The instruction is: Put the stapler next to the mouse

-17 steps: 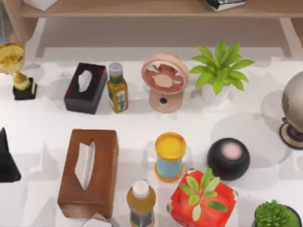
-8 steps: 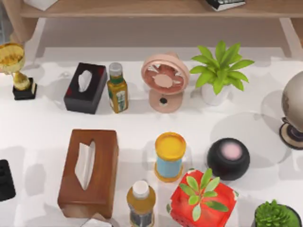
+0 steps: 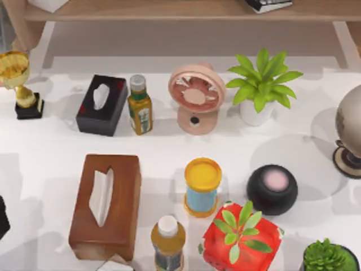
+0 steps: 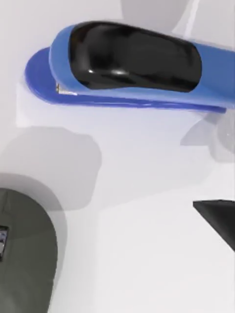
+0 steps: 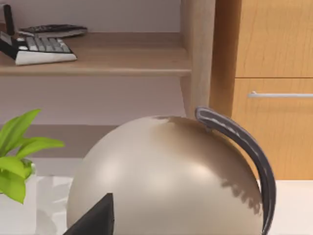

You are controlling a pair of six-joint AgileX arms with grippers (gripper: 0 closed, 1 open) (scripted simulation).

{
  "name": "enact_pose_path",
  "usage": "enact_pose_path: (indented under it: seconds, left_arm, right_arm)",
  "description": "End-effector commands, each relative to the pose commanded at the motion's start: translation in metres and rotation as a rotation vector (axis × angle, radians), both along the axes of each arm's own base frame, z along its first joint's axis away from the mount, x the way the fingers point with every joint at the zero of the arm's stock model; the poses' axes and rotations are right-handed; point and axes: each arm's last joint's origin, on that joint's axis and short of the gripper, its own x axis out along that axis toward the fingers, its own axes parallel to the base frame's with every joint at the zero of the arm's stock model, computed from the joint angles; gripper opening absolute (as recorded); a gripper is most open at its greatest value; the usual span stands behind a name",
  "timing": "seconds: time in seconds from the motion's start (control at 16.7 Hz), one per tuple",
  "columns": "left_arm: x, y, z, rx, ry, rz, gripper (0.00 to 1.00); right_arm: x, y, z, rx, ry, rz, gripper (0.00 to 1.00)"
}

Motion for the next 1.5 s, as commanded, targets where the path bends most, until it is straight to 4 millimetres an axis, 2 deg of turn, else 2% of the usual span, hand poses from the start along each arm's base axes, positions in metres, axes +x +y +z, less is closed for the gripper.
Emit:
enact_pose_path:
  seconds: [0.42,0.9,1.2,1.5]
  left_arm:
    - [0.001,0.000,-0.001,-0.003,0.016,0.005,1.00]
    - [0.003,0.001,-0.045,-0.001,0.005,0.010,1.00]
    - [0.001,0.001,-0.049,-0.003,0.015,0.010,1.00]
    - [0.001,0.001,-0.049,-0.003,0.015,0.010,0.62]
  right_arm:
    - [0.000,0.000,0.000,0.000,0.000,0.000,1.00]
    - [0.000,0.000,0.000,0.000,0.000,0.000,1.00]
    - [0.000,0.000,0.000,0.000,0.000,0.000,1.00]
    - [0.000,0.000,0.000,0.000,0.000,0.000,1.00]
